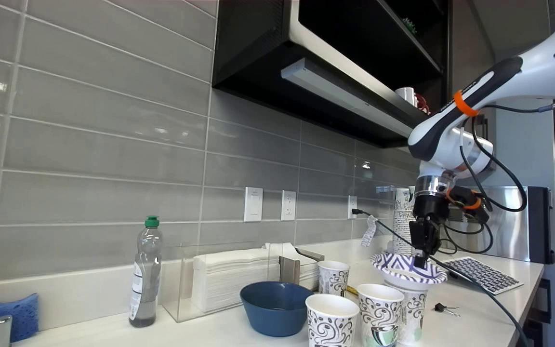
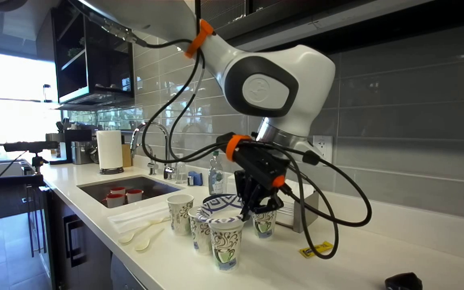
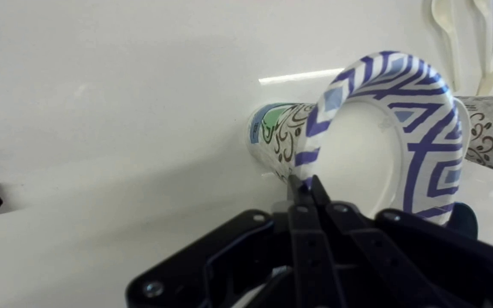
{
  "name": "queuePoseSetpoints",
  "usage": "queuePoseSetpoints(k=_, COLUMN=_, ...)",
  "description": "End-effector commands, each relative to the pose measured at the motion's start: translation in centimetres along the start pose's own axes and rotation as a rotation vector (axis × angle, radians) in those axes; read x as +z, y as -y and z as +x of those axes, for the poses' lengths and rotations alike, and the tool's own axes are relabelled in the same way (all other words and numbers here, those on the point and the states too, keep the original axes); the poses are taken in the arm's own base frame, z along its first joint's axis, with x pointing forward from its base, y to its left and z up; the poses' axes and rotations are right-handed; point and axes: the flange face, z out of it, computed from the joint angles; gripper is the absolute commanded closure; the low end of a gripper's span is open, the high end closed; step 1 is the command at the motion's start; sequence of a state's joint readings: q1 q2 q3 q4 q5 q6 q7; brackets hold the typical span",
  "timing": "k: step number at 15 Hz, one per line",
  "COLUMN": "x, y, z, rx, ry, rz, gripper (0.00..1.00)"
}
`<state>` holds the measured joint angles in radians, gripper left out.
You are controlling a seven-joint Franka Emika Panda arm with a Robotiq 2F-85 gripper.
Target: Put the bowl on top of the coffee cup on the front right.
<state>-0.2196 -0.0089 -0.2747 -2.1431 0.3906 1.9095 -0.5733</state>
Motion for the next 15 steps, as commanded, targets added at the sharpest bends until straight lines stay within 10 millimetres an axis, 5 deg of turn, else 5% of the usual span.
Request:
queuePoseSetpoints(k=1, x=-0.68, y=0.23, z=-0.34, rx=-0.009, ry=-0.025, rz=0.034, gripper=0.99)
queuePoseSetpoints(k=15, x=0.25, y=0.66, z=-0.19, rx=-0.026, ry=0.005, rz=0.02, gripper=0.99)
